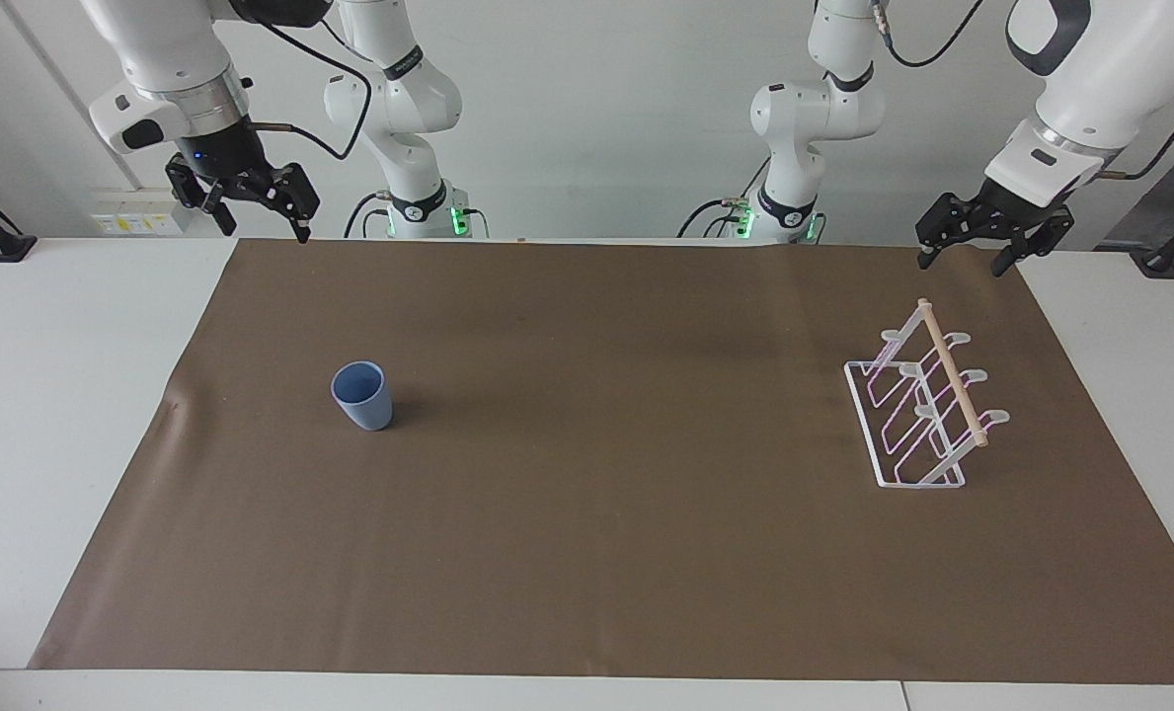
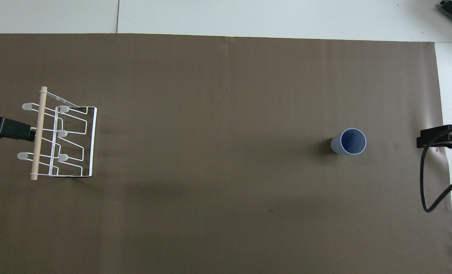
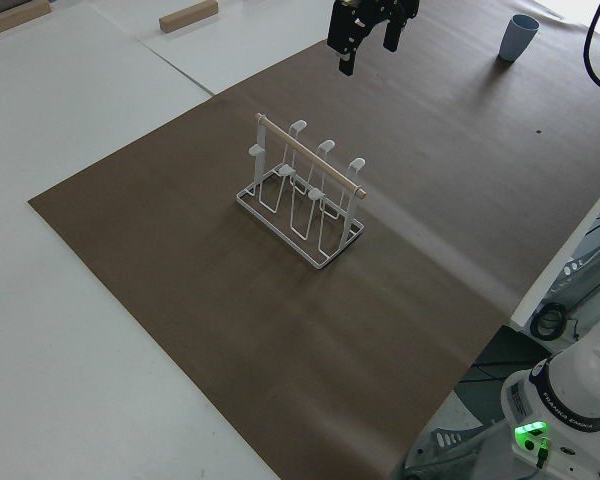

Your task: Hang cup on cup holder

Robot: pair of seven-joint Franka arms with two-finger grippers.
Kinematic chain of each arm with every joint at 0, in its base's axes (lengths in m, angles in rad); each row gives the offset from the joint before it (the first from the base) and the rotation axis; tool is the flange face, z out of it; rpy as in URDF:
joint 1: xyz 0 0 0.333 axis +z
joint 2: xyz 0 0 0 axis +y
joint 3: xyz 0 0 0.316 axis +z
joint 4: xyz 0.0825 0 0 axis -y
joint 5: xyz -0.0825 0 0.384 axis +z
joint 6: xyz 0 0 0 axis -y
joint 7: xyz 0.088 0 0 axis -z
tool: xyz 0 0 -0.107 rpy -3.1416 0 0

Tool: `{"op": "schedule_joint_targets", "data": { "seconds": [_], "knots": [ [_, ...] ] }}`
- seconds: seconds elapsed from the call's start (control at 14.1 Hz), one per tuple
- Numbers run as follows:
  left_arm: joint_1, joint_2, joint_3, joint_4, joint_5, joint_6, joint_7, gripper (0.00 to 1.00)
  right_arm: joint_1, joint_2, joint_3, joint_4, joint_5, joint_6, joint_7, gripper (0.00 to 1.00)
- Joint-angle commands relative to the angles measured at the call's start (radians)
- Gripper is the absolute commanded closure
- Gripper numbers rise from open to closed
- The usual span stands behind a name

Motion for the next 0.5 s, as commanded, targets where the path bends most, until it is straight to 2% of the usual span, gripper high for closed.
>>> {"op": "schedule_joint_targets", "data": {
  "seconds": [0.0,0.43],
  "knots": [
    [0.007,-0.014,0.0,-0.023,-0.001,0.025,0.009,0.0,-0.014,-0.005,0.013,0.008,-0.015,-0.007,0.01,0.0],
    [0.007,-0.014,0.0,-0.022,-0.001,0.022,0.009,0.0,-0.006,-0.005,0.013,0.005,0.011,-0.009,0.01,0.0]
  ]
}}
